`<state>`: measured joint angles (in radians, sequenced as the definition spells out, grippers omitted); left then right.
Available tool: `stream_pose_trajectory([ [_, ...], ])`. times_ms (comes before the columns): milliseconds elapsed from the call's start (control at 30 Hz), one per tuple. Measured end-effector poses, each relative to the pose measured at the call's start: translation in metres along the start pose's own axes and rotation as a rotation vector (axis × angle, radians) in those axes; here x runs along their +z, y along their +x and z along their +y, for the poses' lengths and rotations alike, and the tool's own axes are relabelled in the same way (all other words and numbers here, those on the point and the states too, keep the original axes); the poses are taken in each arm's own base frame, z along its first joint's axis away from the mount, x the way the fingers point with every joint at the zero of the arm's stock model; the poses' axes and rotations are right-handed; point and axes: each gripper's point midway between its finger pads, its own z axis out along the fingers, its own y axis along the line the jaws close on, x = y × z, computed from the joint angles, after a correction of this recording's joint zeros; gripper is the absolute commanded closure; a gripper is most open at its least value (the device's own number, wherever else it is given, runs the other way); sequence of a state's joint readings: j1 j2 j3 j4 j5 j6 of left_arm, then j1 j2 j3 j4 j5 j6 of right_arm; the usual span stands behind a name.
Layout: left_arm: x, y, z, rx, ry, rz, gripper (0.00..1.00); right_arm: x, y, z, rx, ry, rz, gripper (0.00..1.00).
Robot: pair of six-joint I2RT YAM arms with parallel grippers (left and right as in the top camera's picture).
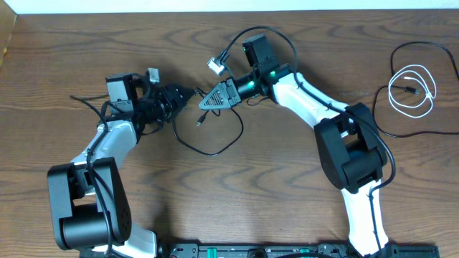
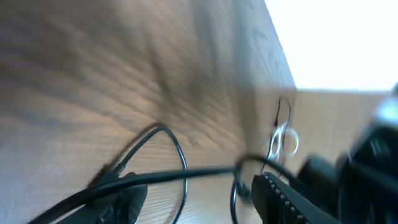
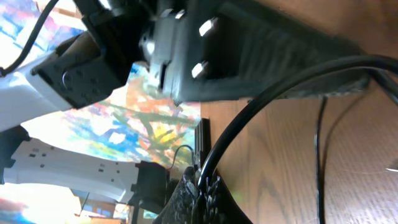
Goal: Untangle cables
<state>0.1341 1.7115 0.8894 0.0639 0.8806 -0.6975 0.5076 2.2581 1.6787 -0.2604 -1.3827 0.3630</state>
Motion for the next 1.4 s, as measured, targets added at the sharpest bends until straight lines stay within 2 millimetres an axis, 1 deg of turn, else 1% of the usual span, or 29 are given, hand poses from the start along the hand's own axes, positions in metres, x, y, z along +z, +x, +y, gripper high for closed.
stream_pose_trajectory([
  [33, 0.0, -0.002, 0.002, -0.05, -0.016, -0.014, 0.41, 0.001, 0.001, 0.001, -0.007, -0.007, 0.004, 0.99],
  [67, 0.001, -0.004, 0.005, -0.094, -0.03, -0.028, 0.37, 0.001, 0.001, 0.003, -0.012, -0.016, 0.008, 0.99],
  [133, 0.002, -0.007, 0.009, -0.162, -0.058, -0.056, 0.34, 0.001, 0.002, 0.005, -0.021, -0.031, 0.012, 0.99],
  [233, 0.004, -0.011, 0.015, -0.241, -0.098, -0.101, 0.34, 0.0, 0.004, 0.009, -0.039, -0.053, 0.02, 0.99],
  [267, 0.004, -0.012, 0.017, -0.264, -0.108, -0.113, 0.37, 0.0, 0.004, 0.01, -0.044, -0.059, 0.022, 0.99],
  [333, 0.005, -0.013, 0.019, -0.303, -0.122, -0.13, 0.64, 0.0, 0.005, 0.011, -0.054, -0.066, 0.024, 0.99],
  [367, 0.006, -0.013, 0.019, -0.315, -0.127, -0.135, 0.74, 0.0, 0.005, 0.011, -0.06, -0.065, 0.024, 0.99],
  [400, 0.006, -0.013, 0.019, -0.321, -0.13, -0.138, 0.81, 0.0, 0.005, 0.011, -0.062, -0.064, 0.023, 0.99],
  [433, 0.007, -0.013, 0.019, -0.327, -0.132, -0.14, 0.92, 0.0, 0.004, 0.01, -0.062, -0.057, 0.021, 0.99],
  [500, 0.009, -0.012, 0.019, -0.322, -0.135, -0.139, 0.92, 0.001, 0.004, 0.005, -0.054, -0.03, 0.015, 0.99],
  [600, 0.01, -0.01, 0.017, -0.304, -0.13, -0.128, 0.92, 0.0, 0.006, -0.01, -0.026, 0.048, 0.002, 0.99],
  [700, 0.01, -0.007, 0.014, -0.271, -0.117, -0.106, 0.93, -0.003, 0.015, -0.036, 0.03, 0.189, 0.002, 0.99],
  [767, 0.01, -0.004, 0.012, -0.258, -0.105, -0.088, 0.93, -0.008, 0.023, -0.058, 0.062, 0.313, 0.008, 0.99],
  [800, 0.01, -0.003, 0.011, -0.253, -0.099, -0.081, 0.92, -0.011, 0.025, -0.065, 0.067, 0.357, 0.011, 0.99],
  [867, 0.009, -0.004, 0.007, -0.242, -0.074, -0.067, 0.93, -0.021, 0.031, -0.087, 0.084, 0.494, 0.019, 0.99],
  [933, 0.005, -0.008, 0.002, -0.231, -0.04, -0.064, 0.93, -0.034, 0.036, -0.108, 0.091, 0.638, 0.025, 0.99],
  [1033, -0.004, -0.016, -0.008, -0.211, 0.038, -0.055, 0.92, -0.06, 0.04, -0.135, 0.093, 0.859, 0.029, 0.99],
  [1133, -0.015, -0.021, -0.019, -0.185, 0.124, -0.028, 0.92, -0.091, 0.043, -0.156, 0.1, 1.074, 0.032, 0.99],
  [1233, -0.025, -0.021, -0.024, -0.187, 0.184, 0.009, 0.92, -0.124, 0.042, -0.167, 0.1, 1.267, 0.022, 0.99],
  [1333, -0.037, -0.026, -0.023, -0.196, 0.217, 0.015, 0.93, -0.163, 0.04, -0.174, 0.105, 1.452, 0.005, 0.99],
  [1400, -0.042, -0.029, -0.022, -0.201, 0.228, 0.011, 0.93, -0.186, 0.041, -0.176, 0.116, 1.543, -0.006, 0.99],
])
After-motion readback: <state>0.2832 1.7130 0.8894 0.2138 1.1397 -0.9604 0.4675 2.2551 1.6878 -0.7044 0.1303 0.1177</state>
